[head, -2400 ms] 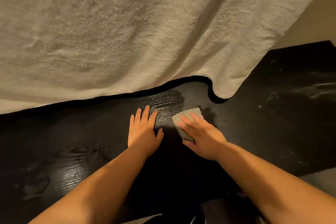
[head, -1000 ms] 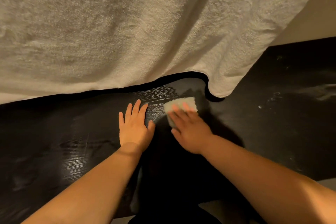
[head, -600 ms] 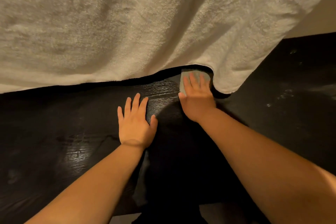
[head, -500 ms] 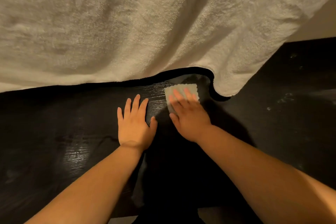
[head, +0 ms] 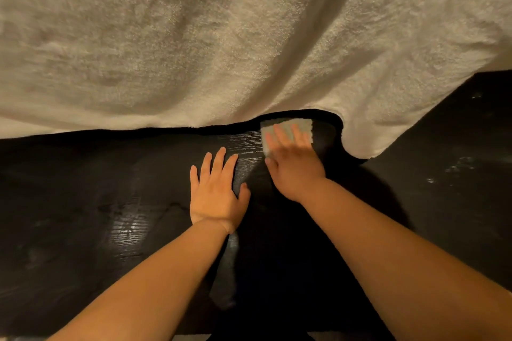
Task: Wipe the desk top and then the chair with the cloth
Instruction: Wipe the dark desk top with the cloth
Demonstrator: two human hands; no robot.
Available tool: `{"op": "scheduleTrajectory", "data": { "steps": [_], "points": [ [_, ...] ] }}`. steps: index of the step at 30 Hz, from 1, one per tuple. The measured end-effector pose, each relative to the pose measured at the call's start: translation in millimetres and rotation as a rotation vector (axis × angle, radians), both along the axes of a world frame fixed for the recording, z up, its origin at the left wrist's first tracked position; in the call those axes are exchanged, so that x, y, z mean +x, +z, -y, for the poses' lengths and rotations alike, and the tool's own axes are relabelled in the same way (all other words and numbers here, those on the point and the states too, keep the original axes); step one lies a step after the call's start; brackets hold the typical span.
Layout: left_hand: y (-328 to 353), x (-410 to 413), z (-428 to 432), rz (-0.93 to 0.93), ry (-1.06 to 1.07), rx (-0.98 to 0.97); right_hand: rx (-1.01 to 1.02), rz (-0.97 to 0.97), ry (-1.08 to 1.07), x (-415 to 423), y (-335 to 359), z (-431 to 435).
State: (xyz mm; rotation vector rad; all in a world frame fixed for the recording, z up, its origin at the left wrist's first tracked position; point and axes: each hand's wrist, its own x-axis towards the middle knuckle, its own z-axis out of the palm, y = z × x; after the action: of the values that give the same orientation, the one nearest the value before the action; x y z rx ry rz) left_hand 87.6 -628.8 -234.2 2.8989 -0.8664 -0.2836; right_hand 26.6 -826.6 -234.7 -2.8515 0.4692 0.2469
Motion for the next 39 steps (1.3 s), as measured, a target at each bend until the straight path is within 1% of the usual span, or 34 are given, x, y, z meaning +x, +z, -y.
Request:
{"op": "scheduleTrajectory", "data": {
  "steps": [2,3,4,5,8,10,11,12,14,16,18,20,22,24,25,26,29,32,33,35,38,39],
  "points": [
    [1,0,0,0.004,0.002,0.003,0.045,0.003,0.225,-15,5,-12],
    [1,0,0,0.004,0.003,0.005,0.058,0.013,0.281,-18,6,-5],
    [0,0,0,0.005,0.005,0.006,0.064,0.020,0.287,-17,7,6],
    [0,0,0,0.006,0.005,0.006,0.050,0.022,0.246,-15,6,17],
    [0,1,0,0.003,0.003,0.002,-0.039,0.062,-0.007,5,0,46],
    [0,1,0,0.000,0.002,0.005,-0.027,0.049,-0.149,19,3,43],
    [0,1,1,-0.001,0.002,0.007,0.000,0.036,-0.164,20,5,34],
    [-1,1,0,-0.001,0.002,0.010,0.027,0.025,-0.125,18,4,24],
    [-2,1,0,0.001,0.000,0.010,0.056,0.010,0.056,-3,5,4],
    [-3,1,-1,0.007,0.000,0.000,0.065,0.038,0.214,-32,4,-1],
    [-3,1,-2,0.013,-0.003,-0.009,0.042,0.039,0.274,-48,-1,14],
    [-3,1,-2,0.014,-0.011,-0.011,0.017,0.041,0.183,-50,-6,40],
    [-3,0,-1,0.017,-0.019,-0.017,0.078,0.033,-0.014,-46,-5,63],
    [-3,0,-1,0.022,-0.021,-0.017,0.081,0.017,-0.151,-41,-3,65],
    [-3,0,-1,0.022,-0.019,-0.017,0.058,0.008,-0.169,-42,-2,56],
    [-3,0,-1,0.026,-0.015,-0.019,0.035,0.002,-0.152,-45,-1,43],
    [-2,-2,-1,0.041,-0.016,-0.017,0.016,0.037,0.012,-73,4,5],
    [-1,-3,-1,0.037,-0.022,-0.026,0.000,0.067,0.131,-106,1,3],
    [-1,-3,-1,0.035,-0.021,-0.033,0.004,0.058,0.136,-113,1,14],
    [-1,-4,-1,0.041,-0.020,-0.045,-0.012,0.071,0.054,-119,2,45],
    [-1,-5,-2,0.054,-0.014,-0.064,-0.142,0.106,-0.043,-114,3,78],
    [-2,-6,-2,0.061,-0.013,-0.065,-0.145,0.097,-0.084,-112,1,80]
  ]
}}
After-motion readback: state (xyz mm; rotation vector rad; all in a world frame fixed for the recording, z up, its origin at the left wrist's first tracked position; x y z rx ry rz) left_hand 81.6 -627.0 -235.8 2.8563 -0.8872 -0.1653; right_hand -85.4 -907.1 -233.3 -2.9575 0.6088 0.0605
